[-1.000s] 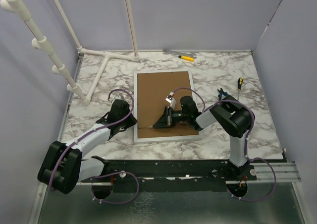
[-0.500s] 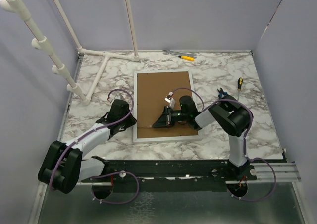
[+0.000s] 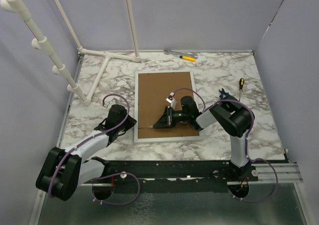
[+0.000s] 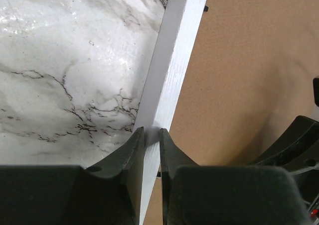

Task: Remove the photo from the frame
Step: Release the photo frame item from the photo frame.

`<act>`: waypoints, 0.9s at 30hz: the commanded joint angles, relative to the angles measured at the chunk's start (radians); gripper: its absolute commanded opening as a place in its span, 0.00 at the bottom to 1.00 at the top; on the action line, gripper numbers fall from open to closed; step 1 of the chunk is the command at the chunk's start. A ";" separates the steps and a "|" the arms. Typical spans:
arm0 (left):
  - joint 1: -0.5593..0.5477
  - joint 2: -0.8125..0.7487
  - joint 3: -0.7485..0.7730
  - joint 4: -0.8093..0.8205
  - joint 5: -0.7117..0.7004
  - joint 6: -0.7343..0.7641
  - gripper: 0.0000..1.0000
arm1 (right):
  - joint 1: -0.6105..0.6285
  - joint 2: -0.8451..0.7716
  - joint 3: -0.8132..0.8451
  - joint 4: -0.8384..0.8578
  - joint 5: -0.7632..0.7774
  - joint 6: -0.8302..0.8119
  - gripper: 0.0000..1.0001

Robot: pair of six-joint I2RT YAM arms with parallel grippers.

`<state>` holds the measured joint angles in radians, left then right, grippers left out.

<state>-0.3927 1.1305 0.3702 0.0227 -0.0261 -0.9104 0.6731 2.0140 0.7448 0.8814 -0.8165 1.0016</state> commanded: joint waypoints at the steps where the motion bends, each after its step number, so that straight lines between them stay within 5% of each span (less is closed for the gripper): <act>1: -0.015 -0.015 -0.056 0.000 0.055 -0.082 0.13 | 0.023 0.000 0.004 -0.022 0.055 0.000 0.01; 19: -0.110 -0.023 -0.106 0.062 0.034 -0.213 0.13 | 0.028 -0.043 0.008 -0.070 0.103 0.011 0.01; 27: -0.183 -0.025 -0.113 0.082 -0.034 -0.282 0.13 | 0.030 -0.148 0.062 -0.351 0.166 -0.064 0.01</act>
<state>-0.5003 1.0916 0.2844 0.1307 -0.1844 -1.1187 0.6800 1.9217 0.7490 0.7029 -0.7593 0.9939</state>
